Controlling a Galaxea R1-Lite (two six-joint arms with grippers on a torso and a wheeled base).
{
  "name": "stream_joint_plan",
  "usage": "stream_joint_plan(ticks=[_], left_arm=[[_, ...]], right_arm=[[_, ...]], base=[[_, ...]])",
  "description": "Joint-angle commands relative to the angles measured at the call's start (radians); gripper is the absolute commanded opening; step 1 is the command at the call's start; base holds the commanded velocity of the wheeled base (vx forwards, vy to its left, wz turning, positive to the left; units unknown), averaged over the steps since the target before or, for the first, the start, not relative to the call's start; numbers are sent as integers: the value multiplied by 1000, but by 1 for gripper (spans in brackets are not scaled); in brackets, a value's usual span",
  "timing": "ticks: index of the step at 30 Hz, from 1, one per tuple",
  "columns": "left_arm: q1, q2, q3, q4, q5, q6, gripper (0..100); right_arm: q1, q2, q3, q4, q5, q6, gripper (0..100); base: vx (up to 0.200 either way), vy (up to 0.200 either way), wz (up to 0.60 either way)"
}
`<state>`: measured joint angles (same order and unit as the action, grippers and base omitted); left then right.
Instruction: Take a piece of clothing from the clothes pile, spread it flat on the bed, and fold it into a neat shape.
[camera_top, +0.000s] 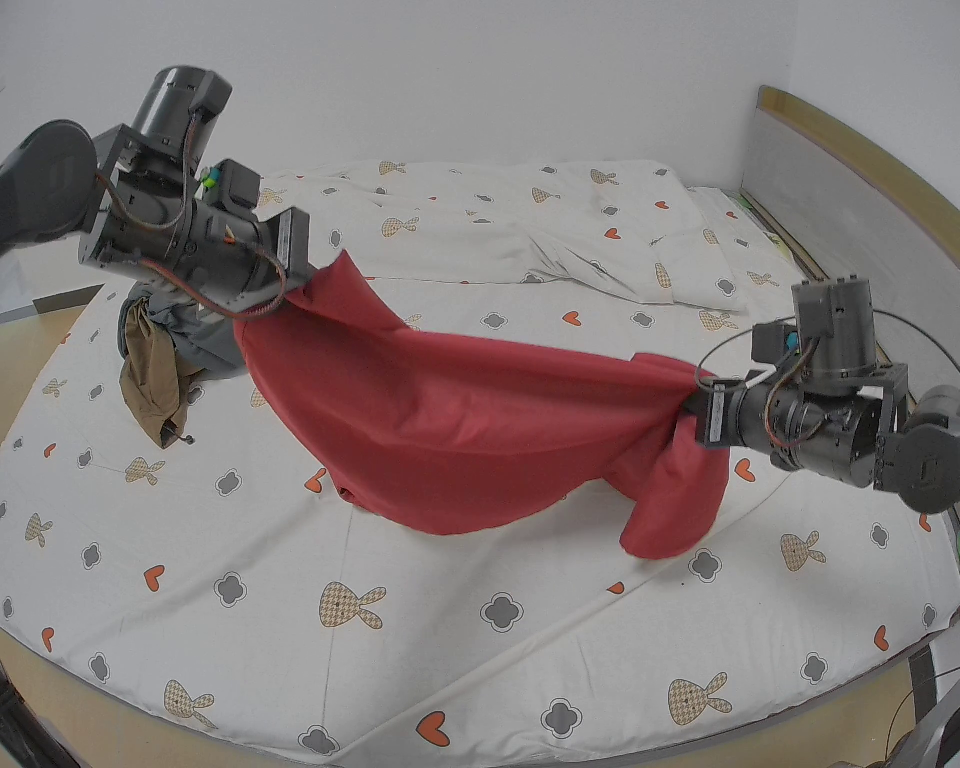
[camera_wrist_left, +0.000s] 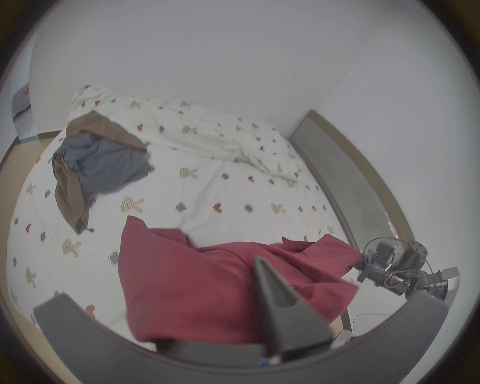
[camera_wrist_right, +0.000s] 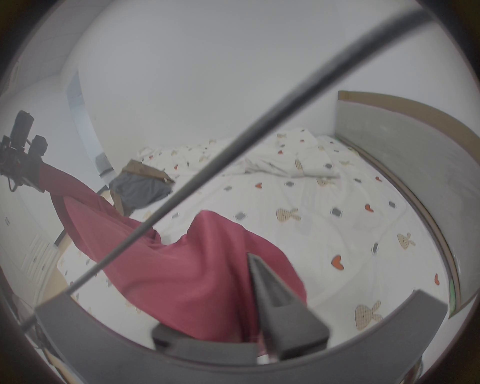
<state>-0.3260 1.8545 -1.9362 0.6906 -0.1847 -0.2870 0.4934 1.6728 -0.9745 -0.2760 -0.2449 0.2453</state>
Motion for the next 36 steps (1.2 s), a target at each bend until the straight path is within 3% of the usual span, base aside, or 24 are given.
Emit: stream_joint_plan(ticks=[1,2,4,6,15,19,23,25,29,36], left_arm=[[1,-41,597,-112,-42,-1,100],[1,-41,597,-112,-42,-1,100],[-13,-69,853,-249,-70,-6,100],[-12,-86,968,-289,-71,-8,100],[18,-241,1165,-283,-76,0,100],[-10,-371,1238,-287,-82,3,100],[-8,-379,1229,-296,-84,3,100],[48,-311,1168,-411,-87,3,100],[67,-230,1099,-505,-98,23,100],[77,-110,907,-511,-111,304,100]], right_arm=[[62,-13,390,-54,147,63,100],[62,-13,390,-54,147,63,100],[68,-28,484,-108,273,98,100],[59,-62,508,-109,334,100,100],[73,-179,589,-101,349,101,100],[154,-280,645,-71,349,106,100],[148,-291,637,-62,348,106,100],[45,-234,563,-66,360,112,100],[-18,-146,504,-68,414,114,100],[-59,-140,485,-69,464,115,100]], base=[[0,0,0],[0,0,0],[0,0,0],[0,0,0],[0,0,0],[0,0,0],[0,0,0],[0,0,0],[0,0,0],[0,0,0]])
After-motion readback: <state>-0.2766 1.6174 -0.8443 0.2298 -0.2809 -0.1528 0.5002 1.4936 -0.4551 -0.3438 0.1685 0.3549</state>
